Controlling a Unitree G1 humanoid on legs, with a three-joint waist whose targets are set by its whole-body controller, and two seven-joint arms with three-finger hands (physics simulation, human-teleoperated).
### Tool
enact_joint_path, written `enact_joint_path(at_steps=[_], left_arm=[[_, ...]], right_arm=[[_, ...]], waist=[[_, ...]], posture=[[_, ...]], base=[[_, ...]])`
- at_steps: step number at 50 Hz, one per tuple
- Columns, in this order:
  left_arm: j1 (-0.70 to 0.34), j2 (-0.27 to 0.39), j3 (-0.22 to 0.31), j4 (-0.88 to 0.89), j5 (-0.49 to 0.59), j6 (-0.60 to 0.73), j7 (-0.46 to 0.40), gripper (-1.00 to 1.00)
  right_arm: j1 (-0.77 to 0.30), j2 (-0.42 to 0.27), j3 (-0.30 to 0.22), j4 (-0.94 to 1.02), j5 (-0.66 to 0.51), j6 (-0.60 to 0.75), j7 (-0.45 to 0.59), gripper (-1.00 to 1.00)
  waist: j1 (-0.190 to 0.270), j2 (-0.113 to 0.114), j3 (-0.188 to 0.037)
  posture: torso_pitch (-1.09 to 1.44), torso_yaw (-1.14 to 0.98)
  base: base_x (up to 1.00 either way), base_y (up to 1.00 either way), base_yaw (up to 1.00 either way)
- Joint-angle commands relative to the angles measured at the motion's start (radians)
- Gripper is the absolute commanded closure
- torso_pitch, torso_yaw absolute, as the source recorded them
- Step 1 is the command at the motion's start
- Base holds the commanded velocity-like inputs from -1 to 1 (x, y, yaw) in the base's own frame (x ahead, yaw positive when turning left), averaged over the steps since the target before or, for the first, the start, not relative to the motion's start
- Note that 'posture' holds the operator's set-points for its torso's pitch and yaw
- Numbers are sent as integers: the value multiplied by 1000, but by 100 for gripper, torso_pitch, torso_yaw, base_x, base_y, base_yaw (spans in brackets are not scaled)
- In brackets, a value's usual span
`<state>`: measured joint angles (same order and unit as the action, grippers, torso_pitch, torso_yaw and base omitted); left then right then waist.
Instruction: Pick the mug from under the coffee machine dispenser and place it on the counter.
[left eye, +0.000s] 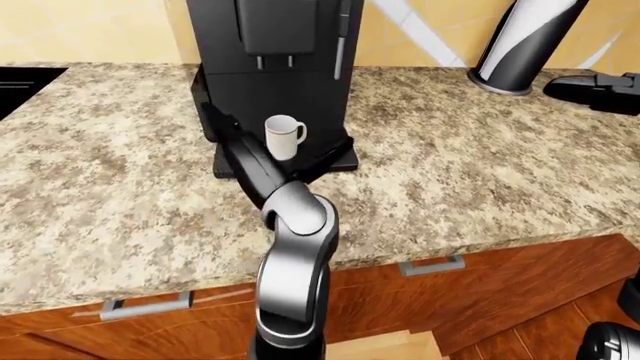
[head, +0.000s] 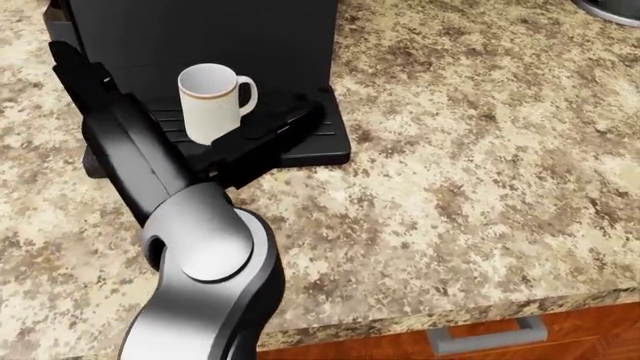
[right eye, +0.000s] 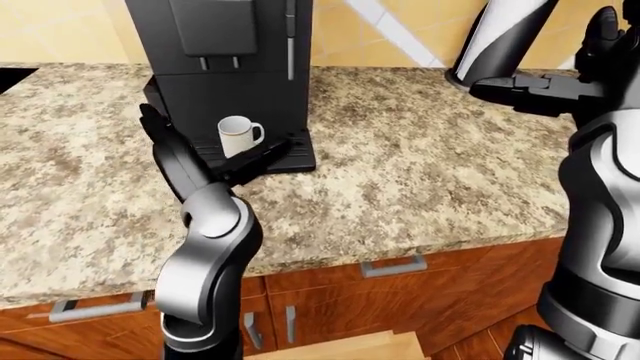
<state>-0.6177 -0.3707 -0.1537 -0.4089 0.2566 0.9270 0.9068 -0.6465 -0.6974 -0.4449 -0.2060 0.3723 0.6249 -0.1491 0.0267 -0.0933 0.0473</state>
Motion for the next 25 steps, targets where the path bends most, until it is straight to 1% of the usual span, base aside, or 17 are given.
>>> enact_joint_path(at_steps=[1,3,5,9,16,19,25], left_arm=[[-24,-10,-13,-3,-21,-40,18,-100],[-29,-6,-9,23,-34,-62,31,-100],[-41,-5,6,59,-57,-86,51,-100],[-44,-5,3,106,-90,-118,83,-100],[-96,-2,21,181,-130,-163,133,-100],[-114,4,34,213,-152,-185,156,-100],[-120,31,43,258,-184,-222,183,-100]], right_arm=[[-26,-22,-16,-24,-2,-26,-3,-100],[-27,-23,-16,-23,-2,-27,-3,-100],[-23,-22,-18,-23,-1,-28,-3,-100],[-24,-23,-17,-22,-1,-30,-4,-100],[-18,-25,-22,-23,2,-31,-3,-100],[-18,-28,-24,-24,5,-30,-4,-100],[-15,-29,-25,-26,7,-30,-5,-100]], waist=[[0,-7,-22],[0,-7,-23],[0,-7,-23],[-1,-7,-25],[-2,-7,-26],[-2,-6,-26],[-3,-4,-27]], posture=[[0,0],[0,0],[0,0],[0,0],[0,0],[0,0],[0,0]], base=[[0,0,0],[0,0,0],[0,0,0],[0,0,0],[0,0,0],[0,0,0],[0,0,0]])
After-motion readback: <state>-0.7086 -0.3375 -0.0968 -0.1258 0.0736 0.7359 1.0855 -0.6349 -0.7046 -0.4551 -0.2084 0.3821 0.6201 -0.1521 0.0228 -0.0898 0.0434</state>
